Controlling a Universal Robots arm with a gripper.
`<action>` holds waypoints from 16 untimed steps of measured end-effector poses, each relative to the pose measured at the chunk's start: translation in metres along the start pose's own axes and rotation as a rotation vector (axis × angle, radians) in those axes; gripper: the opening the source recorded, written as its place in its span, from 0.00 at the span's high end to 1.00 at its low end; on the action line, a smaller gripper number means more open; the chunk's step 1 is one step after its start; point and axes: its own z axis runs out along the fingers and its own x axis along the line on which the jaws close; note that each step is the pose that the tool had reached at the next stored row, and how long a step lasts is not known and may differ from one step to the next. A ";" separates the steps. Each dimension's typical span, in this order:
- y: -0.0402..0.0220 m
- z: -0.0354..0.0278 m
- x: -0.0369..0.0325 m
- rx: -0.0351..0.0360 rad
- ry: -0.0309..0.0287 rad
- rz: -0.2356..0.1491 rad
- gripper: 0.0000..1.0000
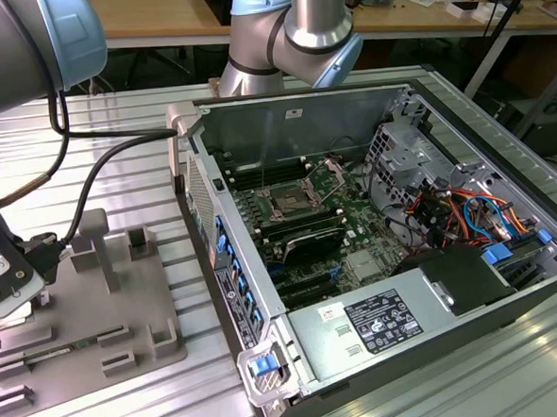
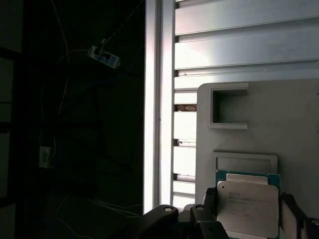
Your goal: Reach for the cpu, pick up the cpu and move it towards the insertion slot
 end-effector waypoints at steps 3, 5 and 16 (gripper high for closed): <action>-0.0001 -0.0007 0.0000 0.0000 0.0000 0.000 0.45; -0.0001 -0.0011 0.0000 0.0000 -0.0001 0.000 0.45; -0.0004 -0.0027 -0.0005 0.0000 0.0000 0.000 0.45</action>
